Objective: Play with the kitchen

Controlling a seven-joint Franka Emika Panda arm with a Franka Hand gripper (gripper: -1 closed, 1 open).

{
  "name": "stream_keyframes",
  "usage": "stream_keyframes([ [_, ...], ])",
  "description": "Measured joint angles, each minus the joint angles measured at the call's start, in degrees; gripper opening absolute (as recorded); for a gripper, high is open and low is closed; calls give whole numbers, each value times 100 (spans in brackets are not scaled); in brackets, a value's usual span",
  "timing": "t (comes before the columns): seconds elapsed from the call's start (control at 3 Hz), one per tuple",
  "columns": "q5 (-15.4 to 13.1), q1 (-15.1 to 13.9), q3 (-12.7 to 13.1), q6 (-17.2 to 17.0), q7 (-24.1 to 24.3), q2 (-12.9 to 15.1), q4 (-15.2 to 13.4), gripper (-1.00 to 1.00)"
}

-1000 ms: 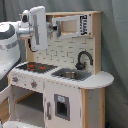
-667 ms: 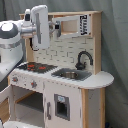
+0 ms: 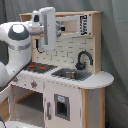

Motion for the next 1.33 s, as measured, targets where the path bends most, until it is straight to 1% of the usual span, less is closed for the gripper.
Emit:
stream_keyframes([
  [0.33,-33,0,-341,490,-117,1,-208,-100],
  [0.67,-33,0,-650,954,-423,45,-266,-100],
  [1.0,-33,0,-754,1389,-505,412,-280,-100],
  [1.33,-34,-2,-790,1753,-509,877,-189,-100],
])
